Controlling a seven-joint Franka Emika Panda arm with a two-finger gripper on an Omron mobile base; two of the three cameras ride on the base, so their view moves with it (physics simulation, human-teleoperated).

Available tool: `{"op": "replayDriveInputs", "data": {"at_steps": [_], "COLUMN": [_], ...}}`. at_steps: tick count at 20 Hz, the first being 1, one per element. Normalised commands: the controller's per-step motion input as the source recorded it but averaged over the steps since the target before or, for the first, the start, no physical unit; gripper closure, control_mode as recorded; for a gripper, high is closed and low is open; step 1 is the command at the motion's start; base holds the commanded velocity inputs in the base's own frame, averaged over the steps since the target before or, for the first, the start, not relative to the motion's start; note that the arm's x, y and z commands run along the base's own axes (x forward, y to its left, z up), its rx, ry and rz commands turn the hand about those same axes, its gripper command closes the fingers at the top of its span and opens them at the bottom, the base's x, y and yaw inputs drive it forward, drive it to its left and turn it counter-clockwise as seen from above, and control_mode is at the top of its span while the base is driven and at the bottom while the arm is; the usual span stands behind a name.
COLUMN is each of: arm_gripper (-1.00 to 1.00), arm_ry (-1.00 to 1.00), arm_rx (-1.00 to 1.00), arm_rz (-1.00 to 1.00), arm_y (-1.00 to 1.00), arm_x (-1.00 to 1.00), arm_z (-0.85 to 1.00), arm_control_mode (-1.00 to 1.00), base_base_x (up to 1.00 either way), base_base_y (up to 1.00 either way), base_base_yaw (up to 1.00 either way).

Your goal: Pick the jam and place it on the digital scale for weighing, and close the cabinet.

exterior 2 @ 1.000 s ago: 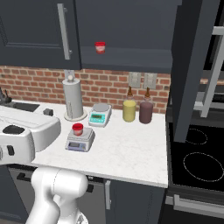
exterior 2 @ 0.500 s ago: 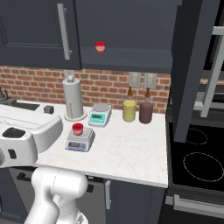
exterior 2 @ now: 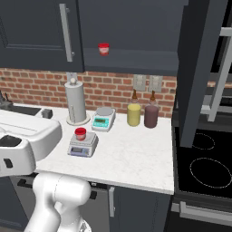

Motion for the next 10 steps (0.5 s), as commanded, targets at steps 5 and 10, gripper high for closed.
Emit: {"op": "replayDriveInputs", "data": {"at_steps": [5, 10], "arm_gripper": [-1.0, -1.0], "arm_ry": [-0.19, -0.04], "arm_rx": [0.0, 0.0], "arm_rz": [-0.09, -0.03], "arm_y": [0.0, 0.0], "arm_x": [-0.07, 0.0], "arm_z": [-0.1, 0.0], "arm_control_mode": [-1.0, -1.0], "base_base_x": [0.0, 0.0], "base_base_y": [0.0, 0.0], "base_base_yaw": [0.0, 0.0]}}
